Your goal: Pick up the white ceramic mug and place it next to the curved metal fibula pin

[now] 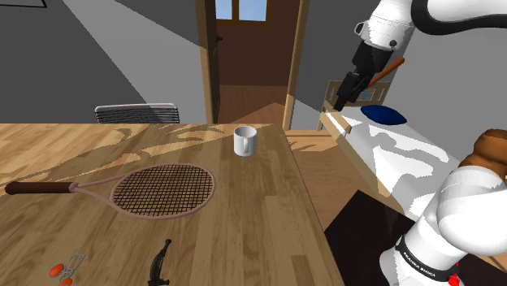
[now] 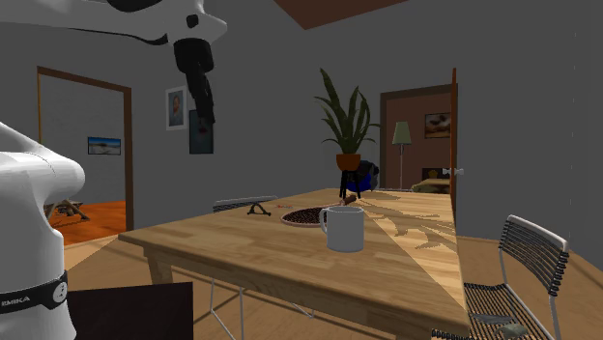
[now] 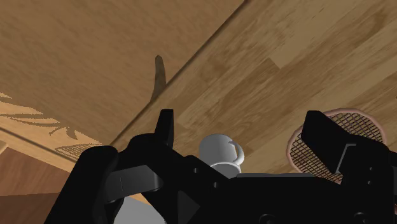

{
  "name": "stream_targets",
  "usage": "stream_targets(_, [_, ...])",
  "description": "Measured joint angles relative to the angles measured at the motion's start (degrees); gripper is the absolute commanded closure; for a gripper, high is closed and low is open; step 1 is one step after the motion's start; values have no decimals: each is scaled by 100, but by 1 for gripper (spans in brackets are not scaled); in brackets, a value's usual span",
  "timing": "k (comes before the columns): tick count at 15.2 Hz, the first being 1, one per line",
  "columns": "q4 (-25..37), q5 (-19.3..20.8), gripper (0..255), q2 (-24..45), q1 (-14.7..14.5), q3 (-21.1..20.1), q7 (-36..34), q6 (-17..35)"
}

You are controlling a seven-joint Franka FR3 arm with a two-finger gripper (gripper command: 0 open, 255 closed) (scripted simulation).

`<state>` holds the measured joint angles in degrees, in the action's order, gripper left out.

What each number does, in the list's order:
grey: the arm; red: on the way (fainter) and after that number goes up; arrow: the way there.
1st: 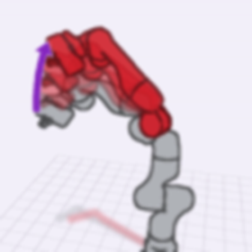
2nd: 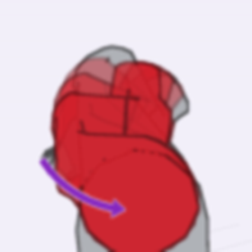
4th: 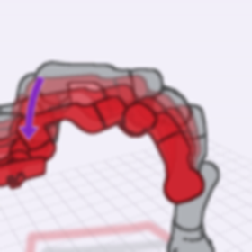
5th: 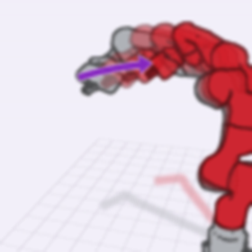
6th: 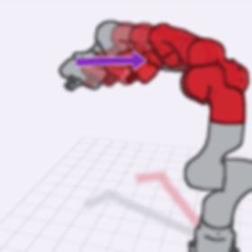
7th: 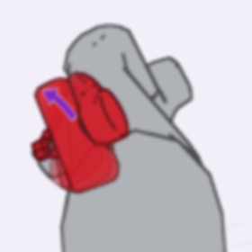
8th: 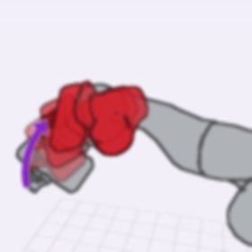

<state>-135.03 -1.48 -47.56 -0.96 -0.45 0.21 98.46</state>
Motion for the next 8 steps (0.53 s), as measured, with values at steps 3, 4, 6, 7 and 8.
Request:
stream_targets(3, [-9, -1, 0, 218, -1, 7, 19, 226])
stream_targets(4, [-63, 0, 0, 342, -1, 16, 36, 403])
stream_targets(6, [-13, -21, 0, 683, -19, -14, 21, 705])
stream_targets(7, [-12, -27, 0, 879, -24, -21, 25, 900])
stream_targets(8, [22, -16, 0, 1055, -13, 18, 77, 1046])
